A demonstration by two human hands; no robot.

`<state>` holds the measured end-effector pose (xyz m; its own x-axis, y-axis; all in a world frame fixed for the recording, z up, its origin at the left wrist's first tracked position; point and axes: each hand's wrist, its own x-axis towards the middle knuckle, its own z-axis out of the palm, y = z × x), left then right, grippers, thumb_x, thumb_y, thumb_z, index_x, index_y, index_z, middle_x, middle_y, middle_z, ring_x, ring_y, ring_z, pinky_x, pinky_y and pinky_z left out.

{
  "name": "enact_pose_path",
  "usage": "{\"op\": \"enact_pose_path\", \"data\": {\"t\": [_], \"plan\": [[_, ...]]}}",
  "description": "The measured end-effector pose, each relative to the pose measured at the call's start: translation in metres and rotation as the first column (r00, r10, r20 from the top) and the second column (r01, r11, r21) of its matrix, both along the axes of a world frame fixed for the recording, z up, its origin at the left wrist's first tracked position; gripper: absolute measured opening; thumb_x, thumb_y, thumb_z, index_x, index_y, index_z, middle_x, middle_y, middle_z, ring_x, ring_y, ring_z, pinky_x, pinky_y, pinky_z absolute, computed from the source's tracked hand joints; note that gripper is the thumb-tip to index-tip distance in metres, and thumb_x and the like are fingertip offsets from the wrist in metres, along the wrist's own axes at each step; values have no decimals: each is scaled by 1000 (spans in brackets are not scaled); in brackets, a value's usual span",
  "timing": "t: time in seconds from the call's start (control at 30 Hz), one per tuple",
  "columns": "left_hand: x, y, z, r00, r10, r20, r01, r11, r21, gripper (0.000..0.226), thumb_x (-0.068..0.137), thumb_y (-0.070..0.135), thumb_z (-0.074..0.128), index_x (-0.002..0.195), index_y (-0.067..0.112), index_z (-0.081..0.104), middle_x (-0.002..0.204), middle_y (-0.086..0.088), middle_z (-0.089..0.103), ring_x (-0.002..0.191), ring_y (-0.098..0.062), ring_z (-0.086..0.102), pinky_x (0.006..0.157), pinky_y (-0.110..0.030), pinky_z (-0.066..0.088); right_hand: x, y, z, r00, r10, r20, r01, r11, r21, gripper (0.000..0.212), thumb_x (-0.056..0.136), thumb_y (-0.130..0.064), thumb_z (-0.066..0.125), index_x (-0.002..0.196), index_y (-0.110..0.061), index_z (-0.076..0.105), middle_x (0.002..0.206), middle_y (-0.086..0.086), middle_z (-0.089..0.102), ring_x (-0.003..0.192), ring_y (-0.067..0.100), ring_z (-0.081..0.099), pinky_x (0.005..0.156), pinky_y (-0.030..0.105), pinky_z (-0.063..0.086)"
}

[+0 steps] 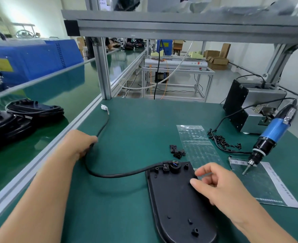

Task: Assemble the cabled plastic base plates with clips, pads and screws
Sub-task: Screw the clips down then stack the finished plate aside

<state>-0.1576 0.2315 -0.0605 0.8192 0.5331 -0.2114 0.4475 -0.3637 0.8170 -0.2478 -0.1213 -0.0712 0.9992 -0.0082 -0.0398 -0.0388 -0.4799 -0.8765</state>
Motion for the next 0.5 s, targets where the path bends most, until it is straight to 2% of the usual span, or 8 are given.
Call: {"op": "enact_pose_path", "data": {"t": [0.03, 0.1, 0.17, 0.2, 0.27, 0.33, 0.43, 0.5], "plan": [[-5, -4, 8, 997, -24, 73, 40, 972, -231, 18, 83, 6, 62, 68, 5, 52, 60, -10, 45, 42, -17, 33, 43, -19, 25, -1, 0, 2, 1000, -4, 23, 4, 1000, -21, 9, 79, -30, 72, 82, -28, 64, 58, -7, 58, 49, 3, 49, 60, 27, 42], [-18, -13, 31, 966, -83, 243, 220, 756, -616, 17, 88, 8, 55, 73, 9, 47, 58, -5, 46, 34, -6, 29, 33, -15, 20, -3, 2, 6, 993, -22, 116, 32, 996, -83, 4, 83, -34, 67, 82, -32, 64, 63, -12, 63, 51, 2, 54, 59, 23, 43], [-32, -25, 59, 907, -115, 404, 406, 488, -773, 8, 83, 14, 56, 84, 10, 49, 57, 0, 52, 34, 0, 28, 31, -11, 24, -6, 9, 16, 959, -24, 282, 57, 992, -113, 7, 87, -39, 60, 84, -38, 66, 76, -25, 66, 69, -5, 60, 62, 10, 41], [-39, -35, 71, 876, -134, 464, 475, 418, -774, 13, 80, 17, 58, 89, 10, 53, 59, 1, 54, 36, 0, 30, 32, -10, 27, -9, 16, 24, 939, 11, 343, 24, 995, -100, 14, 87, -47, 55, 88, -41, 68, 83, -30, 67, 79, -9, 61, 68, 7, 41], [-49, -62, 88, 822, -218, 526, 568, 382, -729, 21, 77, 19, 60, 94, 8, 61, 65, 2, 59, 38, 0, 32, 33, -7, 29, -15, 37, 40, 915, 158, 371, -162, 987, -20, 39, 86, -64, 43, 104, -41, 68, 100, -33, 66, 91, -12, 60, 78, 10, 42], [-53, -93, 96, 794, -305, 527, 608, 398, -687, 19, 75, 20, 62, 89, 7, 61, 63, 3, 62, 36, 0, 34, 33, -7, 30, -19, 63, 52, 879, 322, 351, -361, 931, 49, 58, 83, -74, 38, 115, -35, 66, 102, -32, 66, 80, -16, 57, 75, 11, 41], [-50, -121, 100, 815, -317, 485, 579, 411, -705, 20, 73, 21, 63, 85, 6, 57, 58, 5, 59, 32, -1, 33, 34, -7, 27, -24, 97, 65, 827, 408, 387, -474, 876, 89, 40, 92, -58, 45, 103, -28, 69, 72, -16, 67, 59, -4, 54, 58, 11, 40], [-46, -119, 99, 852, -236, 468, 524, 411, -746, 20, 74, 19, 62, 86, 5, 56, 60, 3, 62, 31, -2, 32, 34, -8, 27, -26, 105, 67, 817, 392, 422, -468, 879, 91, 30, 96, -43, 50, 97, -19, 69, 73, 1, 68, 60, 8, 57, 59, 21, 45]]}}
